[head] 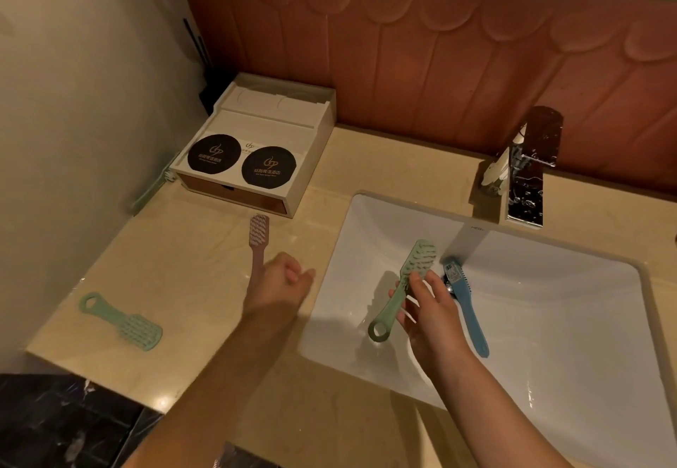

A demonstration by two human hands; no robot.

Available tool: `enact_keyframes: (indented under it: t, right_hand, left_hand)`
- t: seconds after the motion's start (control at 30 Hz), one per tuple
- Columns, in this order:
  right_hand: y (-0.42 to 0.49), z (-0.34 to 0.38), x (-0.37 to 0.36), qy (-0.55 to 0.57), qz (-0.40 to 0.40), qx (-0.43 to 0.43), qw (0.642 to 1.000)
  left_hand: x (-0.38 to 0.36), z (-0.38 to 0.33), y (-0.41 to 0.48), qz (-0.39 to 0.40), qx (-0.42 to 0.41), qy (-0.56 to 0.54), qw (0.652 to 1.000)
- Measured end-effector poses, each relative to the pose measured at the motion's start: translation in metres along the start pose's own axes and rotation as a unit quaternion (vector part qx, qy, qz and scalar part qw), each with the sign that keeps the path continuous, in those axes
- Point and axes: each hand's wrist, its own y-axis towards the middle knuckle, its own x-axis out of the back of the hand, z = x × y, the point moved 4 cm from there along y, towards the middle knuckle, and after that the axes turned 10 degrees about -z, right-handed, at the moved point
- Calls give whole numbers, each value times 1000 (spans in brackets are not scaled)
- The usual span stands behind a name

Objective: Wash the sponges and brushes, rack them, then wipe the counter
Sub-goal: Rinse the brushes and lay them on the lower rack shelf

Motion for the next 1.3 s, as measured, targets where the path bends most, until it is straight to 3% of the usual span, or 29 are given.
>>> enact_keyframes:
  t: [0.23,0.4,0.5,0.87,1.0,1.13,1.3]
  right_hand:
    - [8,4,7,-16,-21,21,999]
    - [10,9,9,-21,-24,26,999]
    - [9,8,13,-25,-23,26,999]
    - [14,3,34,-12,-28,20,999]
    - [15,4,46,-7,-36,4,999]
    - [13,9,62,-10,-24,3,1000]
    - [4,27,93,-37,-15,59,997]
  left_hand:
    - [30,8,61,-155,12,193,969]
    - [28,6,84,-150,15,304,941]
    - [29,10,88,-146,26,314,938]
    - [26,12,51,-146,18,141,979]
    - [21,-1,32,-99,-13,-4,995]
    - [6,-27,4,-31,-4,-145,989]
    - [-26,-62,-34,58,23,-271,961]
